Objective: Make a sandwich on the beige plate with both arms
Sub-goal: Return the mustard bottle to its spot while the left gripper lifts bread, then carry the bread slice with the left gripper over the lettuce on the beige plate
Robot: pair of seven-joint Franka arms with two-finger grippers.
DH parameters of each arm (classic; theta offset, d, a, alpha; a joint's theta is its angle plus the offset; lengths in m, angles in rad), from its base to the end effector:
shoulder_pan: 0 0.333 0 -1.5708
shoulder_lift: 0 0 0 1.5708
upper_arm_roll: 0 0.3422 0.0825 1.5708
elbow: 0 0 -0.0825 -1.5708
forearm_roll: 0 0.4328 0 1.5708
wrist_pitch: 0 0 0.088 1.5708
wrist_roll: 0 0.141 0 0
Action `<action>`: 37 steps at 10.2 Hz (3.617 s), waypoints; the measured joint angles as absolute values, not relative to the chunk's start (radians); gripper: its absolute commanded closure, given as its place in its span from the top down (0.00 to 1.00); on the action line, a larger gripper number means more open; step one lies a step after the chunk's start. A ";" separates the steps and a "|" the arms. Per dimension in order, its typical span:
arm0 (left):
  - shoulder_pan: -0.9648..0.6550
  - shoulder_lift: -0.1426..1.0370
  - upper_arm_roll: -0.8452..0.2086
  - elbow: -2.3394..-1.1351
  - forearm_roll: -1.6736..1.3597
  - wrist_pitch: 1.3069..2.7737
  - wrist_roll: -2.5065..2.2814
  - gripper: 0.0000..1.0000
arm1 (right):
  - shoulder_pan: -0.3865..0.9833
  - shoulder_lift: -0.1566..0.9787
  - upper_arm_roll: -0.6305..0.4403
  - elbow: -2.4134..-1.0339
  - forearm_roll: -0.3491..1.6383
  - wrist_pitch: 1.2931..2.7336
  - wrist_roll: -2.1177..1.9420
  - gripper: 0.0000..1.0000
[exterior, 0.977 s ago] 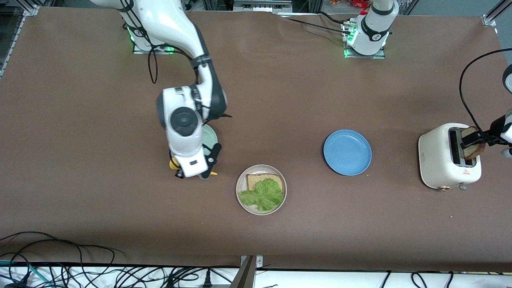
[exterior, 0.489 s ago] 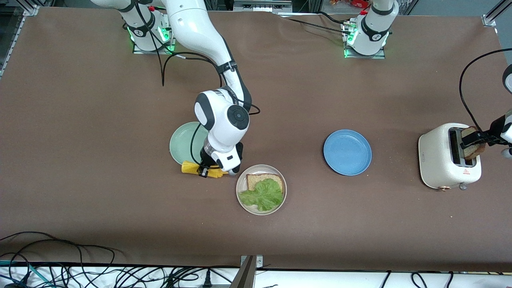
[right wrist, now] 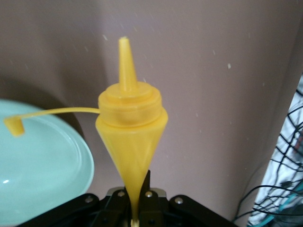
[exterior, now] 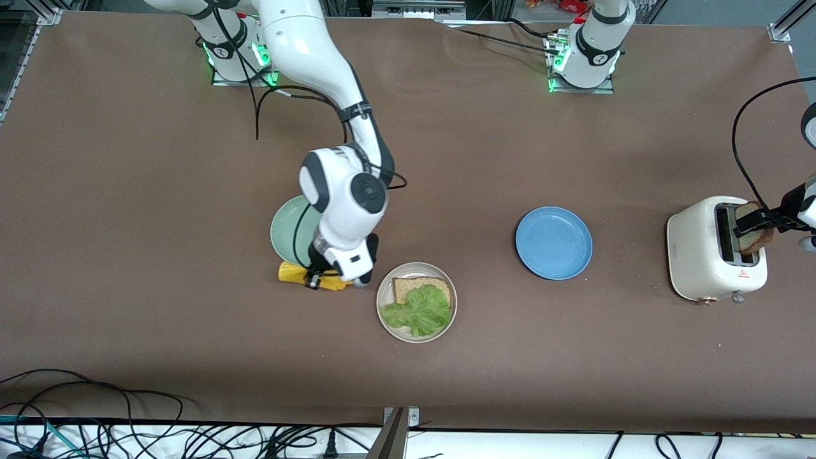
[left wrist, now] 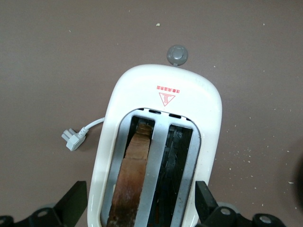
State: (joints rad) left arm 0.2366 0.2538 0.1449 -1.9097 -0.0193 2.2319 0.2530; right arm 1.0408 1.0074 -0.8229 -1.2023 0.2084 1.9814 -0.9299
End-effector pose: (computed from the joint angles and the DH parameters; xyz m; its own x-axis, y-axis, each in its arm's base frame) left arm 0.6218 0.2448 0.3372 0.9892 0.1321 0.0638 0.1346 -0.9902 -0.0374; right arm 0.7265 0.3707 0.2535 0.2579 0.8956 -0.3624 0.9457 -0.1573 0.2843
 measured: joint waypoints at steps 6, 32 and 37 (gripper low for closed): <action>0.237 0.254 0.145 -1.910 -0.019 2.232 0.253 0.21 | 0.683 0.811 -0.833 -1.210 0.709 1.682 -1.337 0.00; -0.267 0.759 0.058 -1.316 -1.226 1.925 0.126 0.00 | 0.119 0.751 -0.638 -1.958 1.215 1.433 -2.664 0.82; -0.389 0.866 0.058 -1.311 -1.447 2.176 0.174 0.00 | 0.019 0.756 -0.639 -1.923 1.165 1.432 -2.662 0.82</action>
